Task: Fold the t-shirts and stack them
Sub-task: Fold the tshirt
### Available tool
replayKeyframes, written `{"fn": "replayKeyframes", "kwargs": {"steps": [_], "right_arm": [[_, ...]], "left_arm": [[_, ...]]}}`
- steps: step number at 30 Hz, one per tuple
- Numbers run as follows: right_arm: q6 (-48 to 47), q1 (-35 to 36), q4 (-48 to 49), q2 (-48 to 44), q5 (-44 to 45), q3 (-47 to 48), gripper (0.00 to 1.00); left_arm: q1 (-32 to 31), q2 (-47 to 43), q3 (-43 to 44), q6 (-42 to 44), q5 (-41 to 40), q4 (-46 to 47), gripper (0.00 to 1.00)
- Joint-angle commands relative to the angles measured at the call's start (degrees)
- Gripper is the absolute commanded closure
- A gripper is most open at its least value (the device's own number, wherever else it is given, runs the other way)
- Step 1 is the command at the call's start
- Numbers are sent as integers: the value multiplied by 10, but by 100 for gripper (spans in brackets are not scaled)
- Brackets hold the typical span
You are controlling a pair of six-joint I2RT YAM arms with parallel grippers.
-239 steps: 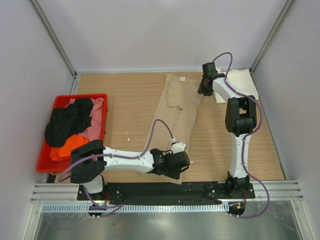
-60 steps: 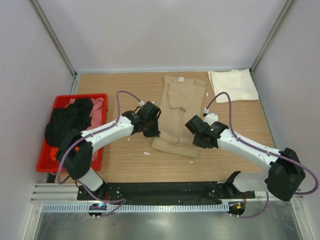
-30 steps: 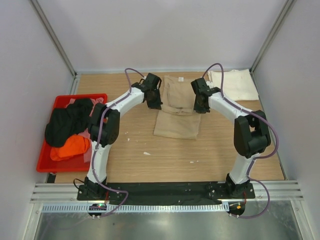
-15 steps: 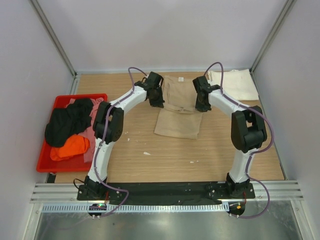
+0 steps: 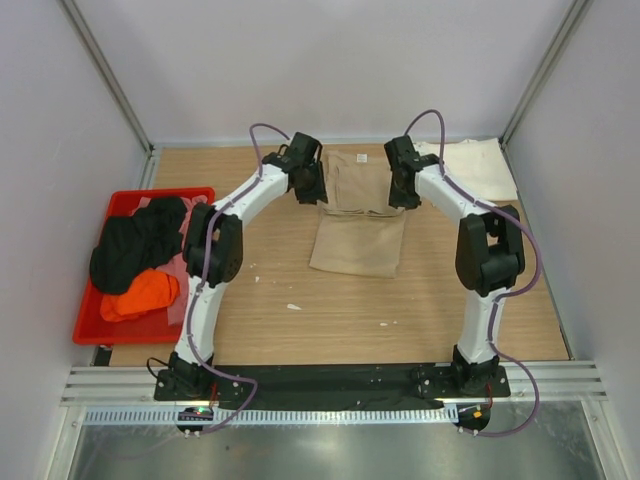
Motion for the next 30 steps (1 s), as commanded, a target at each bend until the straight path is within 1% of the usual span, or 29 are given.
{"fn": "replayKeyframes", "kwargs": {"steps": [1,2,4,5,7,11,15,18,23,25,28,29,30], "right_arm": [[-7,-3,-8,-50,-20,-31,68],[-2,-3,0,-69,-28,-42,70],[2,-3,6,-79,-47,-58,73],[2,-3,6,-84,-54,-62,75],[4,-3,15,-87,-66,-79,75],[4,-3,28,-80,-67,-91,74],[1,-4,37,-52,-62,-88,75],[-4,-6,49,-36,-48,-71,74],[-28,-22,53,28,-38,-10,74],[-33,-30,51,42,-32,19,74],[-44,-36,36,52,-32,54,73],[-51,-36,29,43,-36,58,71],[-52,-37,25,32,-41,56,71]], "left_arm": [[-4,-67,-35,16,16,19,65],[-8,-79,-74,7,30,33,67],[-12,-100,-126,-7,46,73,74],[-15,-103,-138,-18,51,84,76],[-22,-101,-155,-24,57,101,81],[-27,-70,-151,-26,59,100,82],[-27,-45,-136,-32,60,101,83],[-26,-24,-110,-29,44,102,82],[-15,27,-25,-29,28,96,81],[-6,55,13,-33,28,88,79],[13,61,38,-52,53,89,77],[17,56,39,-52,60,88,77],[18,34,37,-47,66,84,75]]}}
